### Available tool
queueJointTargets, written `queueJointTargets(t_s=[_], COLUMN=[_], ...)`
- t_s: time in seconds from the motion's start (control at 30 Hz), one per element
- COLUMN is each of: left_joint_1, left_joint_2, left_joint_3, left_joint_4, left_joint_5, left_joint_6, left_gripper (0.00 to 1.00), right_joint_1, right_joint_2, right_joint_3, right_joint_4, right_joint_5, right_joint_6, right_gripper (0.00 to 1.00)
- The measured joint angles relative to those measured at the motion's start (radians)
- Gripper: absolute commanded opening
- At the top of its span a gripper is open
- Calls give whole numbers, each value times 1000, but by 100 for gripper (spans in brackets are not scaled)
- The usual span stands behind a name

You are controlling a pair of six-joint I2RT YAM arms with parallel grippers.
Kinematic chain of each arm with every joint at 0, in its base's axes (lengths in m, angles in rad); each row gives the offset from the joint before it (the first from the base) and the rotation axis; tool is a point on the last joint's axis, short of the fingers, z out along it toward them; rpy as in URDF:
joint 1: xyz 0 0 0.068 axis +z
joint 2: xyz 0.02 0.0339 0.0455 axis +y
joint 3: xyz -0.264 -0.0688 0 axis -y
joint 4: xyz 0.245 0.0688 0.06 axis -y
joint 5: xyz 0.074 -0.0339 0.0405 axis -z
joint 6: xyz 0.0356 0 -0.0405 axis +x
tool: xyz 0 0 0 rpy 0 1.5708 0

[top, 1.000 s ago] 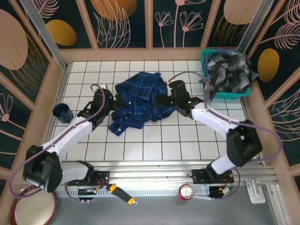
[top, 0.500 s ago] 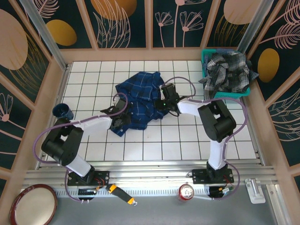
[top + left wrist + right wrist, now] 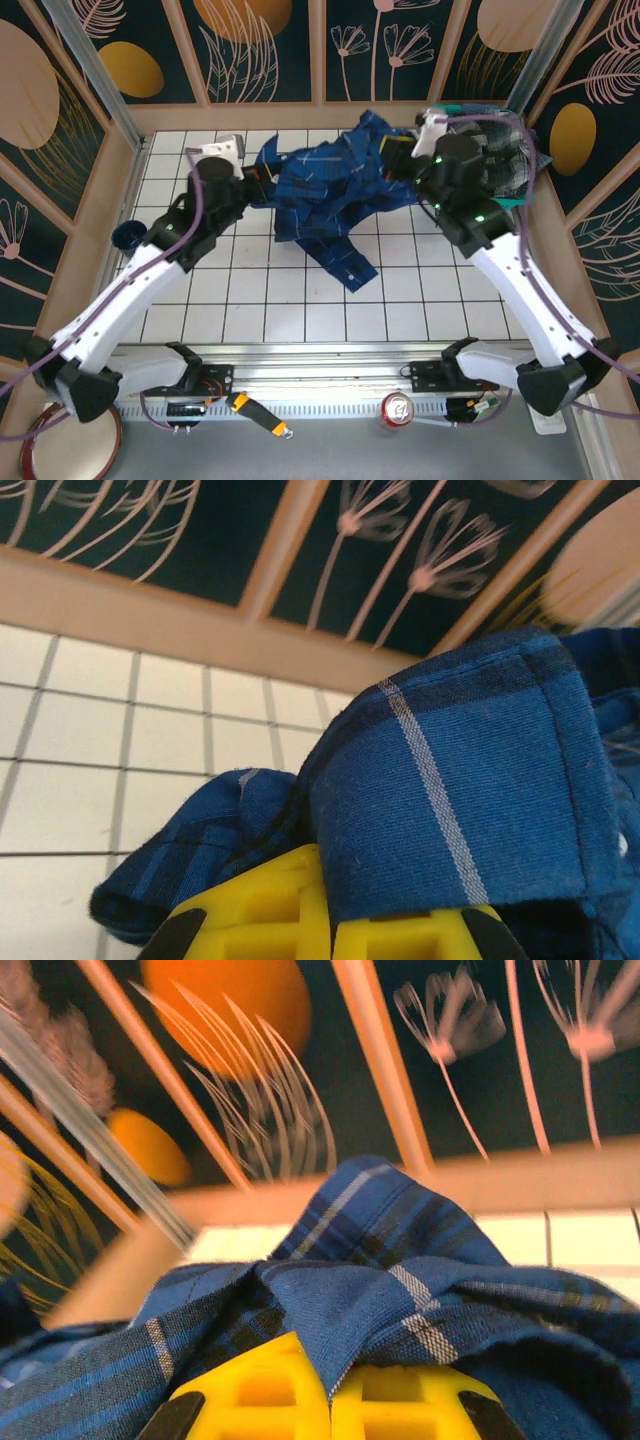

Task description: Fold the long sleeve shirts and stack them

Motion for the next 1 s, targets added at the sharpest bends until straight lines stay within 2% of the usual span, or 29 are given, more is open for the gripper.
queueJointTargets(t_s=[0.1,0.17,0.2,0.23,0.27,0.33,0.43,0.5,0.6,0.73,0.83,1.0], left_joint_1=[58,126,165,218,256,355,444,462,462,449,416,352], left_joint_2=[-37,-25,-7,18,38,117,203,209,203,287,453,748], left_joint_3=[-26,-64,-87,-115,-134,-189,-257,-296,-312,-242,-121,145], left_joint_4=[29,42,48,47,43,25,-8,-36,-42,-21,-13,-25], left_joint_5=[77,118,124,125,120,113,94,71,66,90,98,94], left_joint_6=[-52,-79,-93,-107,-116,-133,-140,-143,-117,-62,-19,58], left_gripper=[1,29,30,40,54,97,99,99,99,99,99,98], right_joint_1=[-8,-31,-41,-61,-82,-132,-175,-181,-160,-83,2,138], right_joint_2=[68,190,256,360,451,640,861,894,790,547,499,634], right_joint_3=[105,181,215,269,317,430,552,514,284,-80,-160,-116], right_joint_4=[-34,-50,-50,-51,-47,-83,-171,-221,-193,-58,55,201], right_joint_5=[-63,-135,-151,-163,-163,-151,-65,5,65,18,-17,-29], right_joint_6=[0,-4,-5,-11,-19,-27,-39,-45,-50,-29,-5,11], right_gripper=[0,11,27,49,58,71,78,80,85,85,85,85])
